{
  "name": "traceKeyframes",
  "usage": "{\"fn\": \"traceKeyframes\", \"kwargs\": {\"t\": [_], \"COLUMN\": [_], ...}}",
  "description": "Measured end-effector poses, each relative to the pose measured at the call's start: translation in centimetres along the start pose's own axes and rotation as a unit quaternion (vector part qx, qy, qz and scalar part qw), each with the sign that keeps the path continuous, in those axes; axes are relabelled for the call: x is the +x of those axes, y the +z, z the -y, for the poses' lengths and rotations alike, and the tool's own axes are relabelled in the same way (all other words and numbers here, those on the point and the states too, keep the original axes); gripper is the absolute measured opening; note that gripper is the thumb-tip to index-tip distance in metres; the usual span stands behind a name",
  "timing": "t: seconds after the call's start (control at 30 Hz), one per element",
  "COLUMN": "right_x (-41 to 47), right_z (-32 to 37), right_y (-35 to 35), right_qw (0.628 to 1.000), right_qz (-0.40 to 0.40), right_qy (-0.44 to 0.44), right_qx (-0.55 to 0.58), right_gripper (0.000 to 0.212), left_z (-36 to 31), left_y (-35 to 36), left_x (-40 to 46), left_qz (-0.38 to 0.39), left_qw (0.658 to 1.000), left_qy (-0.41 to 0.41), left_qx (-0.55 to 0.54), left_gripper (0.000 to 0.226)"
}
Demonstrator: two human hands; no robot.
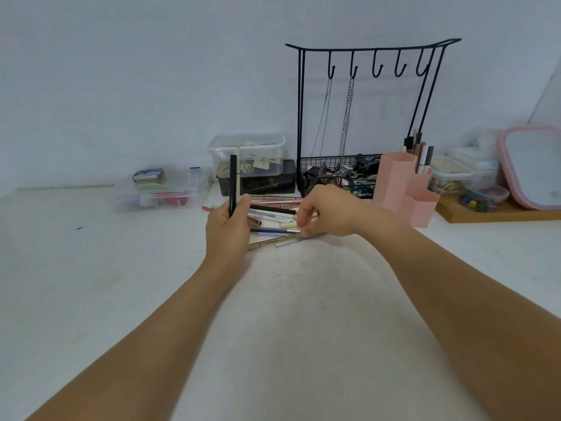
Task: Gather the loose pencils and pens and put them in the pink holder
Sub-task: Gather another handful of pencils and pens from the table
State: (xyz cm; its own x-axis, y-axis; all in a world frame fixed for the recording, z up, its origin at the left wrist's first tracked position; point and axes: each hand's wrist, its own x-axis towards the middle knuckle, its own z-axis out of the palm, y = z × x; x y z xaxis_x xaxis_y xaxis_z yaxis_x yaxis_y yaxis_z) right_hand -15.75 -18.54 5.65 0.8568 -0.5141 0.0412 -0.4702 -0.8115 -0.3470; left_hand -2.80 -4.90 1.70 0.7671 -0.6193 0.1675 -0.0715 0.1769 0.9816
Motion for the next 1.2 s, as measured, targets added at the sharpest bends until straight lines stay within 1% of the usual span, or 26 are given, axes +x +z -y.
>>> {"fn": "traceKeyframes", "kwargs": {"t": [0.17, 0.27, 0.33, 0.43, 0.5, 0.53, 0.57, 0.63, 0.7, 0.77, 0.83, 1.0, 1.07, 1.13, 1.2], "right_x": [-0.1, -0.1, -0.2, -0.8, -1.4, -1.6, -1.8, -1.9, -1.7, -1.3, -1.0, -1.0, -1.0, -0.8, -0.6], "right_z": [-0.3, -0.7, -0.9, -0.7, -0.5, -0.3, -0.1, 0.4, 0.9, 1.5, 1.9, 2.8, 3.2, 3.4, 3.4], "right_y": [0.2, 0.4, -0.1, -2.0, -3.3, -3.8, -4.1, -4.3, -4.0, -3.5, -3.0, -2.4, -2.2, -1.9, -1.6], "right_qw": [0.999, 0.999, 1.0, 0.997, 0.987, 0.975, 0.957, 0.913, 0.881, 0.864, 0.853, 0.845, 0.861, 0.895, 0.916], "right_qz": [0.032, 0.029, 0.019, -0.013, -0.032, -0.037, -0.037, -0.03, -0.036, -0.061, -0.094, -0.146, -0.156, -0.178, -0.208], "right_qy": [0.014, 0.012, 0.001, -0.012, -0.017, -0.021, -0.026, -0.029, -0.03, -0.027, -0.018, -0.008, -0.011, -0.02, -0.034], "right_qx": [-0.012, -0.014, 0.004, 0.07, 0.156, 0.217, 0.285, 0.406, 0.471, 0.499, 0.512, 0.515, 0.484, 0.409, 0.341], "right_gripper": [0.007, 0.005, 0.004, 0.006, 0.008, 0.009, 0.011, 0.014, 0.013, 0.011, 0.009, 0.016, 0.02, 0.026, 0.028], "left_z": [0.2, 0.0, 0.0, 0.2, 0.3, 0.3, 0.2, 0.0, 0.1, 0.3, 0.4, 0.3, 0.2, 0.3, 0.3], "left_y": [-0.2, -0.2, -0.3, -0.4, -0.4, -0.4, -0.4, -0.5, -0.4, -0.3, -0.2, 0.0, 0.0, 0.1, 0.3], "left_x": [0.1, 0.1, 0.1, 0.4, 0.5, 0.6, 0.5, 0.3, 0.0, -0.4, -0.7, -0.7, -0.7, -0.7, -0.7], "left_qz": [-0.003, -0.003, -0.01, -0.016, -0.012, -0.003, 0.017, 0.085, 0.162, 0.228, 0.257, 0.26, 0.264, 0.264, 0.255], "left_qw": [1.0, 1.0, 1.0, 0.999, 0.999, 0.999, 0.998, 0.993, 0.983, 0.97, 0.964, 0.96, 0.958, 0.957, 0.961], "left_qy": [-0.002, -0.015, -0.026, -0.034, -0.041, -0.046, -0.053, -0.066, -0.065, -0.06, -0.061, -0.101, -0.114, -0.118, -0.111], "left_qx": [0.001, -0.007, -0.011, -0.008, -0.007, -0.009, -0.016, -0.039, -0.049, -0.054, -0.038, -0.004, -0.004, -0.001, 0.014], "left_gripper": [0.026, 0.026, 0.03, 0.033, 0.032, 0.033, 0.035, 0.038, 0.035, 0.027, 0.021, 0.018, 0.019, 0.025, 0.031]}}
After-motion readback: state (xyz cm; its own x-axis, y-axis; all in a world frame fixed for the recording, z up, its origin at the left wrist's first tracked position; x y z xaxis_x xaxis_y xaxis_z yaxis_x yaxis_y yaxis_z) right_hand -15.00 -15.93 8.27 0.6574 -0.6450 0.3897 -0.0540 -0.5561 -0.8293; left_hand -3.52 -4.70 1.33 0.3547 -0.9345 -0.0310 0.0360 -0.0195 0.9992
